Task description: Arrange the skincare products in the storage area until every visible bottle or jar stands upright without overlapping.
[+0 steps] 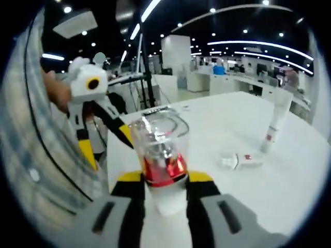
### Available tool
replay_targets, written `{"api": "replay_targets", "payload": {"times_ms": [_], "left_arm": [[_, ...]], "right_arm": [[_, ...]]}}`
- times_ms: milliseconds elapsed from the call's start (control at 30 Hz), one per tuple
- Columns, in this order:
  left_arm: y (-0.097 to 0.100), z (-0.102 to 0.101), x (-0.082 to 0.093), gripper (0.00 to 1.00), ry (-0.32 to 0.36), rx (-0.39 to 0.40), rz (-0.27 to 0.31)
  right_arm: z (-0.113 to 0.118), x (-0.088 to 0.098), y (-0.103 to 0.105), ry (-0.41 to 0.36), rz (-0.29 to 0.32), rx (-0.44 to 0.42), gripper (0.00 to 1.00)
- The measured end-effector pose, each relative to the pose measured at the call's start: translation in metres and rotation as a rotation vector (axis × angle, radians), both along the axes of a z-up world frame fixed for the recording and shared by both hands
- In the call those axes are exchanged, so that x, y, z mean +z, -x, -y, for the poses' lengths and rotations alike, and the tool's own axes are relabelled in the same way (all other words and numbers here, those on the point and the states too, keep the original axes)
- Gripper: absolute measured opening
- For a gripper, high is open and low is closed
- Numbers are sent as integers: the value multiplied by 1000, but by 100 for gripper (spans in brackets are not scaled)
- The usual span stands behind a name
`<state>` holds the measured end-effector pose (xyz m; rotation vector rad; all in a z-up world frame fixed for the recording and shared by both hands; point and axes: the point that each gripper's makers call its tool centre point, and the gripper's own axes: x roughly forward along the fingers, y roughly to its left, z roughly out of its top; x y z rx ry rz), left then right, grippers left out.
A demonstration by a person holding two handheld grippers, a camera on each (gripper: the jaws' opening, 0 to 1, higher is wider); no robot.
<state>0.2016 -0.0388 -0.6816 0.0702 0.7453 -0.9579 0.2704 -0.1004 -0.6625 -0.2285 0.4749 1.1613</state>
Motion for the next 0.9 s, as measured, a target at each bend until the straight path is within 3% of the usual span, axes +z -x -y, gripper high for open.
{"api": "replay_targets", "payload": {"times_ms": [133, 333, 467, 900], "left_arm": [[-3, 0, 4, 50, 8, 15, 5], [-17, 2, 21, 50, 83, 102, 10], [-26, 2, 33, 50, 124, 148, 48], [-29, -11, 26, 49, 109, 232, 26]], "right_arm": [[6, 8, -9, -25, 3, -19, 27], [18, 24, -33, -49, 11, -50, 27], [27, 35, -53, -66, 20, -70, 27], [61, 65, -131, -51, 91, -87, 27]]}}
